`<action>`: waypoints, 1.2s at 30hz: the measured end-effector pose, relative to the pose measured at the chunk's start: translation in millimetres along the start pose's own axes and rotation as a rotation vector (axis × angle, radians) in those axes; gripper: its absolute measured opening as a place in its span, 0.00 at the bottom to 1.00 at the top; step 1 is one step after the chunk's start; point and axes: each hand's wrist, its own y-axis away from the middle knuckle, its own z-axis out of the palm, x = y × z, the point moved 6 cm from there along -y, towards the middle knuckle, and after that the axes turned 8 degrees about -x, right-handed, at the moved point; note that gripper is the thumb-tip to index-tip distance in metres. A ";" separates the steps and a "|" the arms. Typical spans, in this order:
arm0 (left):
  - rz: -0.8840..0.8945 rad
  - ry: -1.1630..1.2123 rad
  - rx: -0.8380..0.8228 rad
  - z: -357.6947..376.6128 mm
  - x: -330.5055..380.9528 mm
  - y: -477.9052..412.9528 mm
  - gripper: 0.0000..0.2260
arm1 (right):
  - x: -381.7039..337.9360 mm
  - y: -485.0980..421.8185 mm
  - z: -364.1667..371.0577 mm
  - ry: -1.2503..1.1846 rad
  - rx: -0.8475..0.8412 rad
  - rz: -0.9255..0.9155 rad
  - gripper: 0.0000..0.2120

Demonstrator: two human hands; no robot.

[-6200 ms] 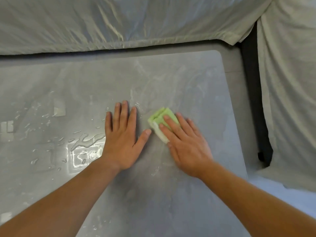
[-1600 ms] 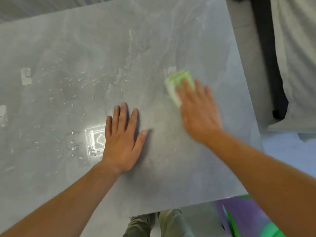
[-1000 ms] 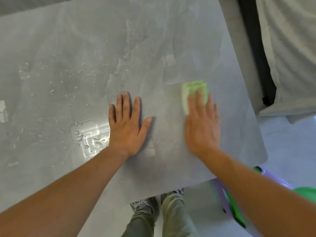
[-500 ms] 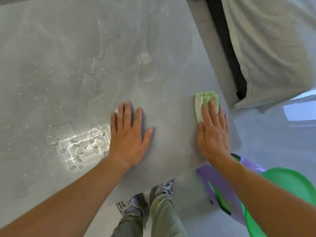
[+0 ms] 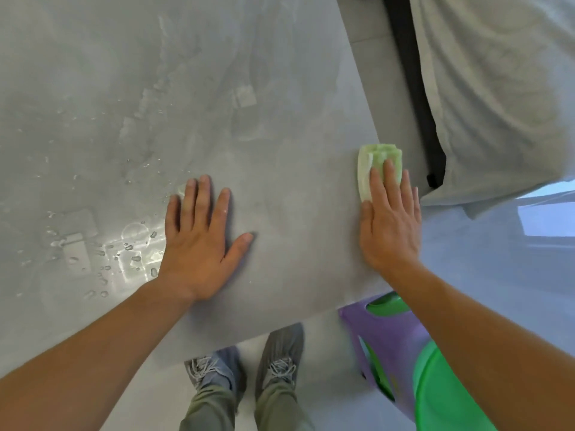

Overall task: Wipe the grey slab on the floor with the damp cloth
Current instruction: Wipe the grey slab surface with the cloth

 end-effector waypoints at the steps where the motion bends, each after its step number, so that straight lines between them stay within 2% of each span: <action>1: 0.000 -0.002 0.000 0.5 0.3 0.1 0.36 | 8.9 16.0 5.5 0.012 -0.024 0.002 0.27; 3: -0.009 -0.009 0.009 1.2 -0.6 0.2 0.36 | 15.5 17.3 7.4 0.013 -0.054 -0.008 0.28; 9: -0.023 -0.056 -0.003 3.6 0.0 0.4 0.37 | -10.9 -50.9 -7.1 -0.022 0.029 -0.025 0.28; 13: -0.027 -0.041 0.015 1.8 0.5 1.6 0.37 | 12.0 31.8 11.3 0.006 0.020 -0.069 0.27; 17: -0.031 -0.055 0.010 3.4 0.5 2.0 0.37 | 17.4 69.6 32.0 -0.010 0.004 0.046 0.28; 18: -0.022 -0.038 0.005 2.8 0.0 1.8 0.37 | 3.7 64.2 32.8 -0.018 0.022 0.021 0.29; 22: 0.054 0.124 0.039 -7.3 -6.8 10.9 0.33 | -67.0 39.0 39.5 0.091 0.009 -0.391 0.28; 23: 0.049 0.125 0.058 -9.5 -10.8 16.0 0.32 | -72.0 33.1 38.7 0.099 0.015 -0.389 0.28; 27: -0.087 0.069 0.105 -11.5 -42.3 38.4 0.30 | -87.1 51.8 44.6 -0.027 0.070 -0.095 0.29; 28: -0.108 0.072 0.098 -10.6 -50.5 43.4 0.30 | -102.8 70.8 55.1 -0.008 0.058 -0.115 0.30; 31: -0.116 0.095 0.045 -4.8 -68.0 54.0 0.32 | -151.9 129.1 88.7 0.122 -0.058 -0.468 0.31; 33: -0.086 0.098 0.008 1.2 -73.5 57.0 0.32 | -152.4 126.9 91.0 0.185 -0.077 -0.603 0.31; 34: -0.074 0.099 0.000 3.4 -75.5 56.9 0.32 | -149.7 116.0 88.0 0.201 -0.069 -0.583 0.31; 36: -0.066 0.108 -0.007 5.3 -78.0 56.4 0.32 | -147.1 90.6 78.0 0.138 -0.030 -0.380 0.31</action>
